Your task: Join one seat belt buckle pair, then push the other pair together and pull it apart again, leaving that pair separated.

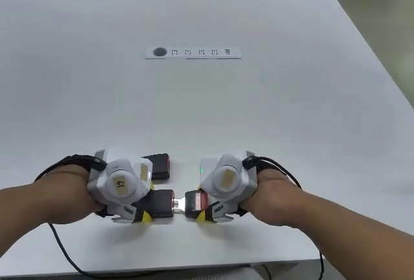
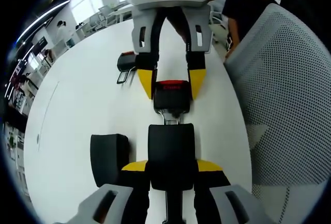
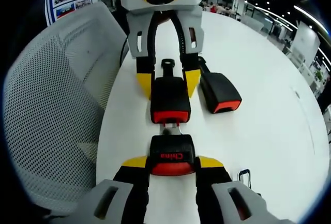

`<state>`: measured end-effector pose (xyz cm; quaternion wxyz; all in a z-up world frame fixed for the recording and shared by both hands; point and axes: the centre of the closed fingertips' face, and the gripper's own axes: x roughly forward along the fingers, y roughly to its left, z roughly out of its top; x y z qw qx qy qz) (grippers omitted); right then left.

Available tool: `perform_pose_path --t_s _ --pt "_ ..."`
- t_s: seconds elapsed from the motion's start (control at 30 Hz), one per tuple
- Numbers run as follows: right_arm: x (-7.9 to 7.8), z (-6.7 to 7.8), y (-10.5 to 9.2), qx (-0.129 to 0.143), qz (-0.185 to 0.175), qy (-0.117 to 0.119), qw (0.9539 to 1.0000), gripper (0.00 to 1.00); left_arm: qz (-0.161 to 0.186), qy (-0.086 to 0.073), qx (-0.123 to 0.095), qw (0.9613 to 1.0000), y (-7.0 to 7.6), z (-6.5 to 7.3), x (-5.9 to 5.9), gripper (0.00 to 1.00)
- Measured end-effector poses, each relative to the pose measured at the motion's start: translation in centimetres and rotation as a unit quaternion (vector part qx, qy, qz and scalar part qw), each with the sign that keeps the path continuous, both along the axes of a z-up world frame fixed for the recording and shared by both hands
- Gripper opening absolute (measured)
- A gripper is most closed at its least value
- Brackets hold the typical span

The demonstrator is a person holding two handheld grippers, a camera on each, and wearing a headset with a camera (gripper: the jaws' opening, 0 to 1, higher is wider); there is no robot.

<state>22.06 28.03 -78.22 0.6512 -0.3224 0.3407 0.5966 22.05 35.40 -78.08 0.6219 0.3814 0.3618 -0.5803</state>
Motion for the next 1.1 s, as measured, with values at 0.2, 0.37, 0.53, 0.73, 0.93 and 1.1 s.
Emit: perform_pose_path --t_s 0.2,0.37,0.53,0.73,0.93,1.1 --pt "0.0 0.1 0.5 0.004 -0.016 0.006 0.9998 0.30 0.005 0.004 -0.008 1.0000 0.1 0.0 0.1 0.33" --pt "0.1 0.2 0.8 0.007 -0.024 0.006 0.9997 0.29 0.011 0.006 -0.019 0.9997 0.1 -0.1 0.0 0.32" --pt "0.0 0.1 2.2 0.016 -0.027 0.007 0.9995 0.29 0.007 0.003 -0.019 0.9998 0.2 -0.1 0.2 0.32" --pt "-0.2 0.6 2.0 0.012 -0.027 0.007 0.9995 0.30 0.017 0.004 -0.022 0.9996 0.4 -0.2 0.3 0.32" --pt "-0.5 0.6 1.9 0.007 -0.022 0.000 0.9997 0.30 0.021 0.004 -0.031 0.9993 0.5 -0.2 0.4 0.33" --pt "-0.1 0.4 1.8 0.002 -0.012 -0.001 0.9999 0.29 0.020 0.002 -0.032 0.9993 0.5 -0.1 0.5 0.33"
